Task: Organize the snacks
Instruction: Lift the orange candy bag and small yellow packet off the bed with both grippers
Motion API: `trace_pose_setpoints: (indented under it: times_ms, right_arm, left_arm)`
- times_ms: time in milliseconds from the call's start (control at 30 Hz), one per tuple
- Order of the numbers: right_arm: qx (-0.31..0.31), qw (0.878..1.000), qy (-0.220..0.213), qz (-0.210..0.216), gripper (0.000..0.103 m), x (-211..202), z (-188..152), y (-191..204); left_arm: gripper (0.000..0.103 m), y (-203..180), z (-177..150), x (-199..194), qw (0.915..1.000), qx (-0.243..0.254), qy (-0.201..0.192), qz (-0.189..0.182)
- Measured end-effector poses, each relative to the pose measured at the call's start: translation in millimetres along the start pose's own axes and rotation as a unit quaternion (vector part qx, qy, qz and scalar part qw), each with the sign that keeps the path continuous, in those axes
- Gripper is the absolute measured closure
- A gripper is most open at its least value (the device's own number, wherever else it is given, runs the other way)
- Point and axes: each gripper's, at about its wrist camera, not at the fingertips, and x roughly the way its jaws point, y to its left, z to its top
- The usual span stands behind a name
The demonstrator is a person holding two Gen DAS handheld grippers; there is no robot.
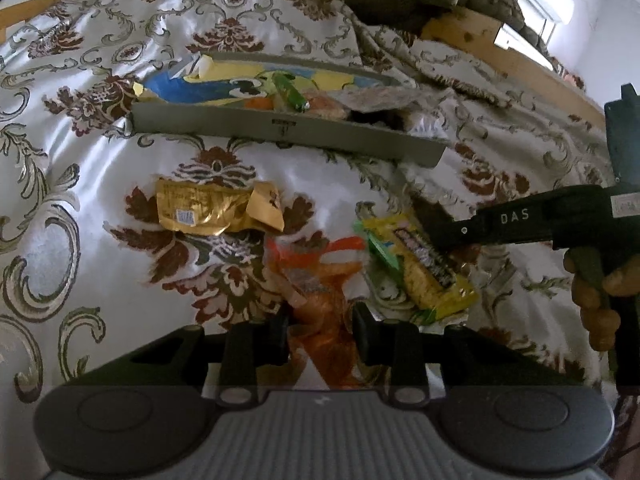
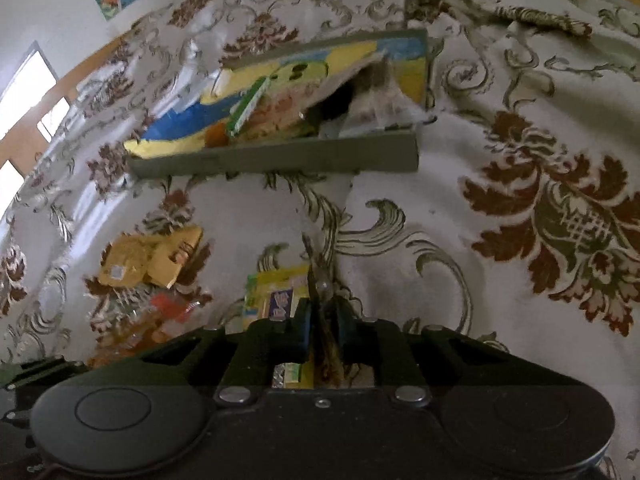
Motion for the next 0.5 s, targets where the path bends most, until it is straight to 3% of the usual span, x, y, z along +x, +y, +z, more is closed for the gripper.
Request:
trace_pose_setpoints:
  times_ms: [133, 467, 500]
  right_arm:
    - [-0.032, 0.999, -0.004, -0.009, 0.091, 1, -2, 10]
    - [-0.035, 0.998, -0.043, -0.007, 0.091, -24, 1, 13]
    - [-0.036, 0.998, -0.048, -0.005, 0.091, -27, 1, 14]
  left_arm:
    - [0.069, 1, -1, 0, 1.0000, 0.001, -0.003, -0.001]
    - [0.070, -7, 4, -18, 0.9994, 0.002, -0.032, -0.012]
    - [0.075, -8, 4, -21, 0.9992, 0.002, -0.037, -0.014]
